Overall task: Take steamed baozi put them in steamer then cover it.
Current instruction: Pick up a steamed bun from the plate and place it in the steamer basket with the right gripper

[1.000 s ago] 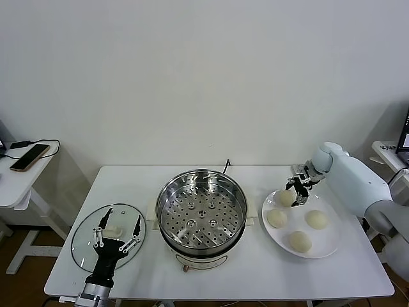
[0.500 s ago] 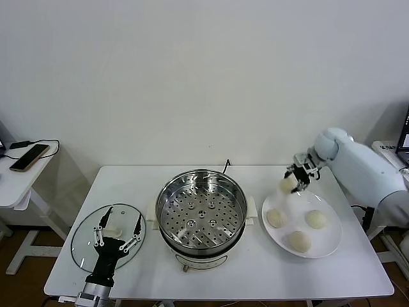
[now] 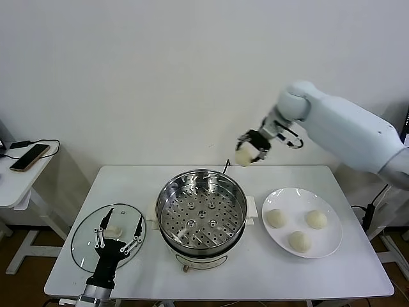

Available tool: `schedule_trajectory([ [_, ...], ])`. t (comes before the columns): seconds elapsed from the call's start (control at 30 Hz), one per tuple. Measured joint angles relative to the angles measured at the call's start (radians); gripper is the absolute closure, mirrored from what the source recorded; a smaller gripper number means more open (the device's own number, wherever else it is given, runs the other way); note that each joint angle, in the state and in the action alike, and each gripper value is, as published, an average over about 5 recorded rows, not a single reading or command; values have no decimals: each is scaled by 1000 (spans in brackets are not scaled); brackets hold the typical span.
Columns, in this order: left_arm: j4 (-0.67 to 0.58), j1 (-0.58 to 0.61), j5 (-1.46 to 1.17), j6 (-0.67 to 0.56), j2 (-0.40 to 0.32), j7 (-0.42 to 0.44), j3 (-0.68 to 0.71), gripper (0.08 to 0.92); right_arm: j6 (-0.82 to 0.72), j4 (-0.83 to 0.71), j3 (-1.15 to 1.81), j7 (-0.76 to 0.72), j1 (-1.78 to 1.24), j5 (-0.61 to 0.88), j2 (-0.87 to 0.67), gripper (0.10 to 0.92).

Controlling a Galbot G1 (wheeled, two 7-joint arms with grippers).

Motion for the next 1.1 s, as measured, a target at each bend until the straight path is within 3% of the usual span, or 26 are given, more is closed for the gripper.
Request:
schedule_trajectory([
  [0.37,1,-3,0,-2,0,-2,-4,177,52,54,-47,-18,-26,-57,123,335],
  [0.83,5,0,-2,-10,1,-3,-10,177,83,-18,-64,-26,-115,-170,234,325],
  [1.1,5,0,-3,-12,2,-5,-14,177,81,-32,-60,-30,-125,-190,249,210],
])
